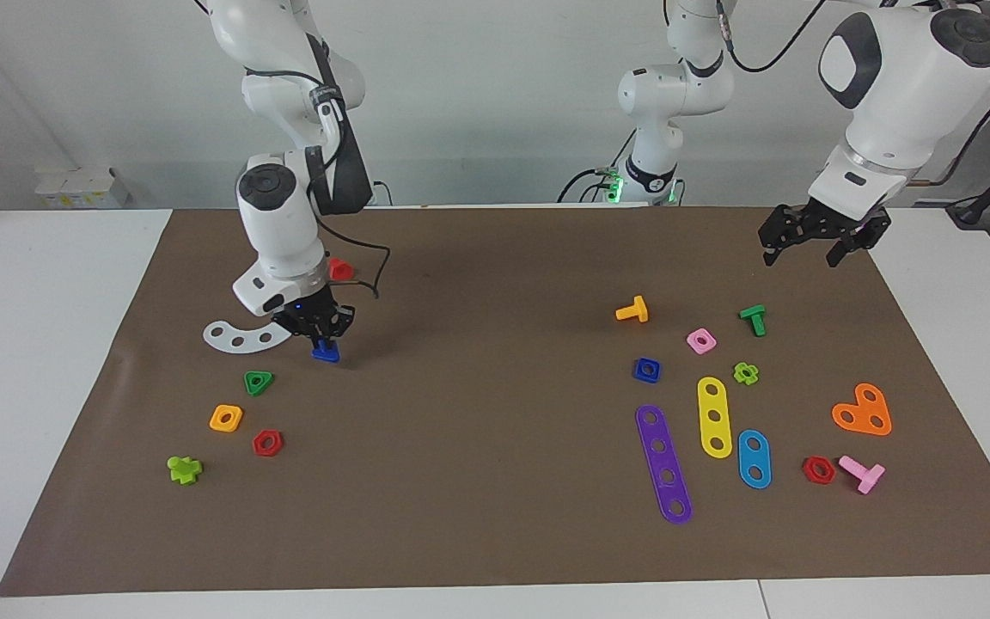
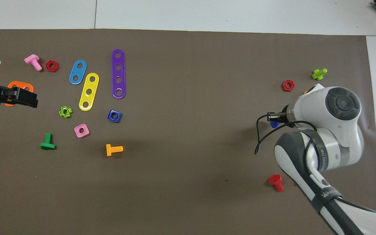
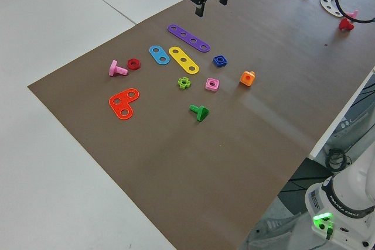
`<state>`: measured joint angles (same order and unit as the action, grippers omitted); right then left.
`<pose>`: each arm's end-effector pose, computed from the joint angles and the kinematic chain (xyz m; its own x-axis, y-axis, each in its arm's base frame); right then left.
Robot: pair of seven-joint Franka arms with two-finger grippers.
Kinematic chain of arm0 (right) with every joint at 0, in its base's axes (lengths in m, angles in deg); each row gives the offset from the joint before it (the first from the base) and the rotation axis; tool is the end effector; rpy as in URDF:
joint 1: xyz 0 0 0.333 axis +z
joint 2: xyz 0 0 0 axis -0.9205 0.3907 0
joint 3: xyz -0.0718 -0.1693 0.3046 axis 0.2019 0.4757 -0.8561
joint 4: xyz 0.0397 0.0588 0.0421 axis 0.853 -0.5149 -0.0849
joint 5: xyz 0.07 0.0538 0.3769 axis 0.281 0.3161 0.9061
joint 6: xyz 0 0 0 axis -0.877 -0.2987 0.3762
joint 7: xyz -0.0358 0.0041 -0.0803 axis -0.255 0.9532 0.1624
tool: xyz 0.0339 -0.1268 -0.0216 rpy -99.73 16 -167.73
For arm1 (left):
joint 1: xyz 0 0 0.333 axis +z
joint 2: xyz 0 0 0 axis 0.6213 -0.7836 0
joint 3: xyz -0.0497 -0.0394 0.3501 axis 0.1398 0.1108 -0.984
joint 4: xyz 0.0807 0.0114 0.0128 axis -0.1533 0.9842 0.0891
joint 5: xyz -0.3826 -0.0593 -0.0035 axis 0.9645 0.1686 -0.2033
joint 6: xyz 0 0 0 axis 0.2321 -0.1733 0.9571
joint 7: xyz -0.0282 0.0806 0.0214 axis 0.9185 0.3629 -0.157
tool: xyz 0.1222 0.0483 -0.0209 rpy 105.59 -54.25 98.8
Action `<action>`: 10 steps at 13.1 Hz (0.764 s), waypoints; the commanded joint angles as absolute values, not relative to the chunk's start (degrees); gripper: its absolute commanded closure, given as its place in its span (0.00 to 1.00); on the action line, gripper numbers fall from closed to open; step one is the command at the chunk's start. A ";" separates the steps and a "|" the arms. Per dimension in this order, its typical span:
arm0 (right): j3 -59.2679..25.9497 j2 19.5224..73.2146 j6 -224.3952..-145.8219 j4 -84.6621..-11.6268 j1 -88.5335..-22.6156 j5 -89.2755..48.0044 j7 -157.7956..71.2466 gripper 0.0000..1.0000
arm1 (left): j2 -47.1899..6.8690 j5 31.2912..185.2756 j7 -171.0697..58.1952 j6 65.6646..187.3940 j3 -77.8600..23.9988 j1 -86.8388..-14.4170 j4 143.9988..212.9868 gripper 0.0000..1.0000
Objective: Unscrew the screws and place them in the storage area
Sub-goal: 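Lower the blue bolt beside the green triangle and open the right gripper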
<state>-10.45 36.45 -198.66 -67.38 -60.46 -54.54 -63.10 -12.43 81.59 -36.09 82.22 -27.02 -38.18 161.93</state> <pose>0.5537 0.0705 0.3829 0.9978 -0.0357 0.0550 -0.0376 -0.9987 0.0336 0.5654 -0.0229 0.6019 0.9908 -0.1342 -0.0160 -0.1345 -0.9907 -0.0223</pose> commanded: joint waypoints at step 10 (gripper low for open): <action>-11.39 40.17 -206.82 -68.94 -66.74 -51.58 -54.35 0.10 | -10.63 82.00 -36.25 82.98 -27.50 -38.76 164.04 0.00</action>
<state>-10.50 40.49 -206.41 -69.10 -65.85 -52.93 -55.96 -12.43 81.59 -36.09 82.21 -26.96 -38.19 161.99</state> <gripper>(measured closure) 0.626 0.000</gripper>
